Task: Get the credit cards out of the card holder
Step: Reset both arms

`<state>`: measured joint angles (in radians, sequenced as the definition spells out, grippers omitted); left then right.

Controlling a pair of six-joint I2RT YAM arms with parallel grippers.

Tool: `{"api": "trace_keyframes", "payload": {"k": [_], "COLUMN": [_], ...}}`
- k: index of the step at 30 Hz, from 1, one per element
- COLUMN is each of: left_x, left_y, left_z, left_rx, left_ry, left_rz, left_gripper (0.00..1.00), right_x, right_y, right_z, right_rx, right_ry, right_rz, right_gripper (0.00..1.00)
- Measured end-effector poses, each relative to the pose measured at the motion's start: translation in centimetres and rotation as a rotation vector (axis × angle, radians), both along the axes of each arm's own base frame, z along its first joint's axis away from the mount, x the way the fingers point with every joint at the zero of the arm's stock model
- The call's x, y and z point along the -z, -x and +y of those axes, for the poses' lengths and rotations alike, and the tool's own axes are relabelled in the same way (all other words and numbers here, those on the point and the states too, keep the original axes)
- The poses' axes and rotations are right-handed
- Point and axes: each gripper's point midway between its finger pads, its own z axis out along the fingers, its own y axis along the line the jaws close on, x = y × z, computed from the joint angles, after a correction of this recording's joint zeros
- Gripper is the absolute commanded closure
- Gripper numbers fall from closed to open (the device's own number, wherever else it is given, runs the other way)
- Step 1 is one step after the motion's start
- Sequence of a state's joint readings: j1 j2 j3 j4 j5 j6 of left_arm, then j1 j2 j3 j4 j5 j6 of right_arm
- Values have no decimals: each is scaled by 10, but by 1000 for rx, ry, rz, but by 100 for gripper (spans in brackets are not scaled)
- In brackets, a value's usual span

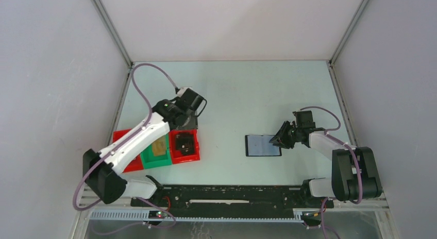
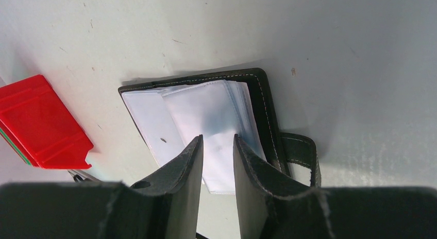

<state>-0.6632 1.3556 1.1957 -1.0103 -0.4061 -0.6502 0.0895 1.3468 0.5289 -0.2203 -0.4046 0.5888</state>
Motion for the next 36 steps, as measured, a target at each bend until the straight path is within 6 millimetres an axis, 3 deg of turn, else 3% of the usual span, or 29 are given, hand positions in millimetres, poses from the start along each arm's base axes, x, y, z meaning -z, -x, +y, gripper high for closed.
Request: {"api": "trace_keyframes", "payload": {"k": [8,15,28,32,36], "left_x": [-54,-77,-108,-118,-125], "left_y": [-3,-4,-13,-11,-10], "left_z": [-19,-45,-78,-85,-88], "left_rx": [70,189,305,341,369], "left_ry": [228,373,520,556,570], "left_rz": [-179,-253,-341,-365,-385], "left_gripper": [54,55,50,44,44], "right_x": [0,-6,-63,-100,-189], "right_y": [0,5,10,9,9], "right_z": [2,-1,-14,-17,-17], "right_rx": [-13,-11,16,14,10], "right_ry": [5,21,78,109,119], "right_rz": [-7,-10,-211,-344,-649], "right_gripper": [62,62,59,48,41]}}
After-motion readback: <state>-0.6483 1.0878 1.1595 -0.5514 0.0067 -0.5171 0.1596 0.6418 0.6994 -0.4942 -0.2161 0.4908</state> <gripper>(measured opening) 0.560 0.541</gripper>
